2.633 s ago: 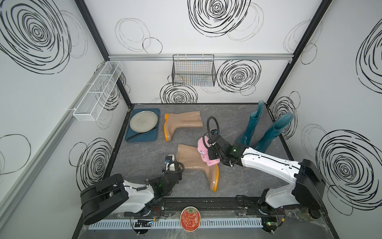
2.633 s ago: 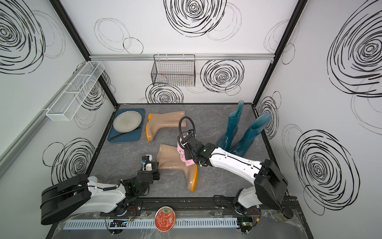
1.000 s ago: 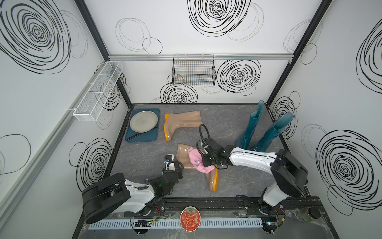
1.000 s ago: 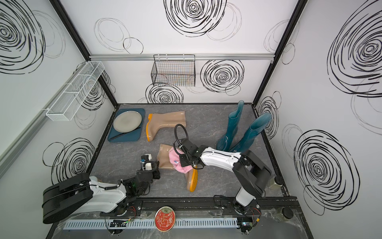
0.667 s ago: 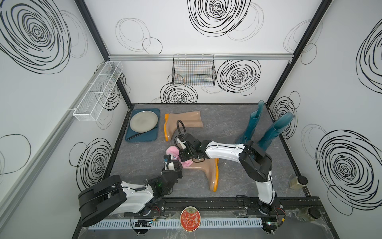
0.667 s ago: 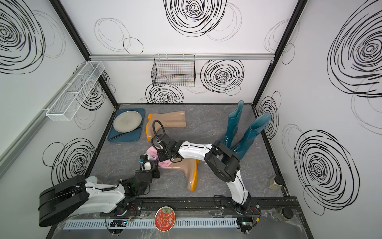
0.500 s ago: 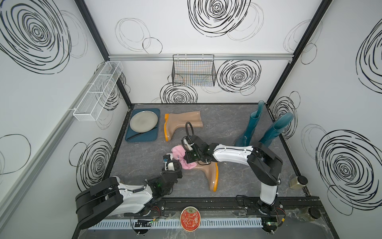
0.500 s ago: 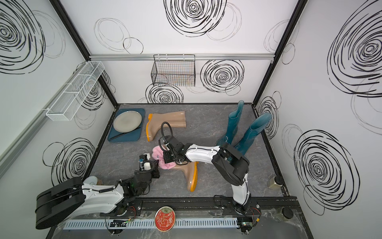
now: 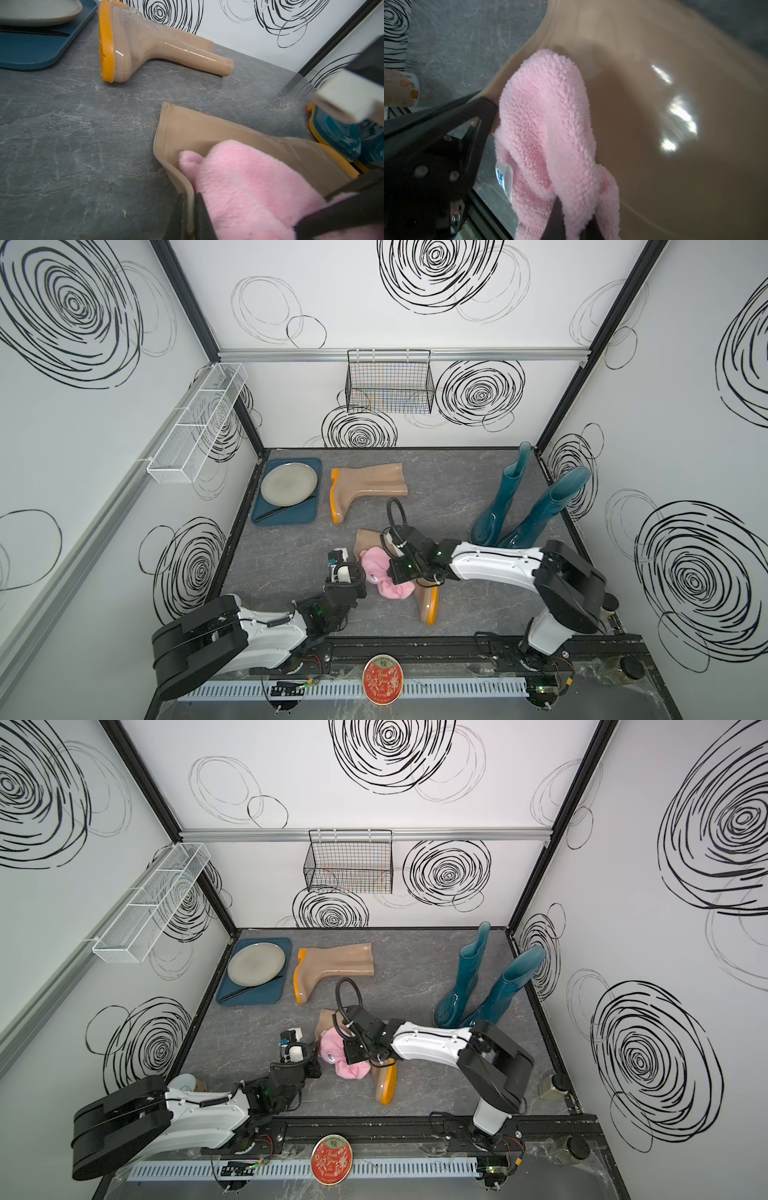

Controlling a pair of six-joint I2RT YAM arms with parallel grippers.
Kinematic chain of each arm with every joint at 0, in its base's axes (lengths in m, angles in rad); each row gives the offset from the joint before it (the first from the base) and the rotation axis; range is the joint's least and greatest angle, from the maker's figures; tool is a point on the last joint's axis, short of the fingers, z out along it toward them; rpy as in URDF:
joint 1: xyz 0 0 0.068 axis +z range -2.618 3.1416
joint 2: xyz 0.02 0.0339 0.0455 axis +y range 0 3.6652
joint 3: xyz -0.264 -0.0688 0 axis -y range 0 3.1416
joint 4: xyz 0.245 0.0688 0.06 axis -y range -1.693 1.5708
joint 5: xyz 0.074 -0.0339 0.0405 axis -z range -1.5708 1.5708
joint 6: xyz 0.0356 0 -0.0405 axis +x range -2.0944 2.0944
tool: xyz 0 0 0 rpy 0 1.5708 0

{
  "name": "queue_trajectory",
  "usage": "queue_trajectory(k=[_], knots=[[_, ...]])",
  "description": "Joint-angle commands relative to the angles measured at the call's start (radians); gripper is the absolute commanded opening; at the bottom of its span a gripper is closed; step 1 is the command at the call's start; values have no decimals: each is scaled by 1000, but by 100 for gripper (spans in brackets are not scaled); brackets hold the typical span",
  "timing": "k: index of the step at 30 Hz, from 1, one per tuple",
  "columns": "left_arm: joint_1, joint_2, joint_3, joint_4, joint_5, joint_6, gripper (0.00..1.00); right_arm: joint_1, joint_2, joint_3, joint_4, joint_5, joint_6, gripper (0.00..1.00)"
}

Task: Wipe the rubber boots with a cloth
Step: Wipe the dirt off the rubber boot.

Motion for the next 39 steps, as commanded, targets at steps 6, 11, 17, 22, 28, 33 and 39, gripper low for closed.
queue_trajectory(k=[6,11,17,22,28,33,39], knots=[[-1,-33,-64,5,-18,1,0,-16,115,182,-30,1,28,0],[-1,-52,-73,-3,-26,-13,0,-70,-118,-50,-139,227,22,0],[0,-24,-58,6,-24,-4,0,-147,-300,-187,-238,234,-89,0],[1,27,-56,53,-21,-6,0,60,-329,-171,-317,261,-122,0],[1,48,-53,68,-13,-7,0,257,-296,-119,-370,231,-111,0],[2,62,-49,82,-6,-1,0,134,-326,-138,-357,249,-123,0],[1,95,-45,103,9,5,0,-170,-294,-74,-327,155,-162,0]])
